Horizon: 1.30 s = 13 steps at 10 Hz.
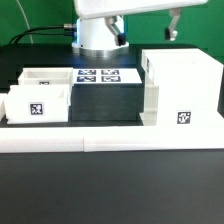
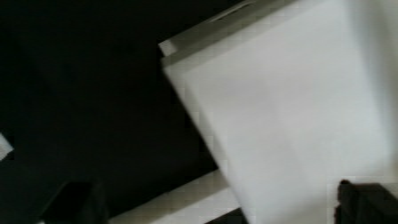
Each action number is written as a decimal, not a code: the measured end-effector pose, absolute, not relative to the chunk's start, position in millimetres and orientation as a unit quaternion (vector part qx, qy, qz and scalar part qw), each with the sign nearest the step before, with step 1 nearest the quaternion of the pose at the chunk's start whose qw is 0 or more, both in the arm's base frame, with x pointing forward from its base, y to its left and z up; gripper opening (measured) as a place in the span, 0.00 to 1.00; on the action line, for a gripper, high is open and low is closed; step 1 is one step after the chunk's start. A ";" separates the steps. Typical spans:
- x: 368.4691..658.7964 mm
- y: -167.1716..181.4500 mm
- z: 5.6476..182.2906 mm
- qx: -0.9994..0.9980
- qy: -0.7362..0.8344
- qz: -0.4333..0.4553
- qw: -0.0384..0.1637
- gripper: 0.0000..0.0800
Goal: Assemble drawer
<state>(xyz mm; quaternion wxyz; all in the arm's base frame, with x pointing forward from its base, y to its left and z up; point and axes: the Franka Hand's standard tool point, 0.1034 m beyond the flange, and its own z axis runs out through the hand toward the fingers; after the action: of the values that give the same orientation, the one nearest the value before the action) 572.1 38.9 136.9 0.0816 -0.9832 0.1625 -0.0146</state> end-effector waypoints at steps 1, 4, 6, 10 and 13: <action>572.1 39.1 136.8 -0.990 0.118 -0.018 0.081 0.81; 571.7 36.7 136.2 -0.996 0.028 -0.025 0.079 0.81; 556.4 6.3 131.5 -0.998 0.009 -0.023 0.054 0.81; 528.9 -52.7 106.8 -0.999 0.003 -0.040 0.026 0.81; 528.2 -52.2 105.8 -0.999 0.004 -0.039 0.026 0.81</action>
Offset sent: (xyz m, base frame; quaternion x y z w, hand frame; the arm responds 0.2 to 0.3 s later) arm 0.0000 0.0000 0.0000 0.0000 0.0000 -0.1938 0.9810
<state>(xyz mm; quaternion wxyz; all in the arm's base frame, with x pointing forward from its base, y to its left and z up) 528.2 -52.2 105.8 0.0260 -0.9989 0.0043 -0.0395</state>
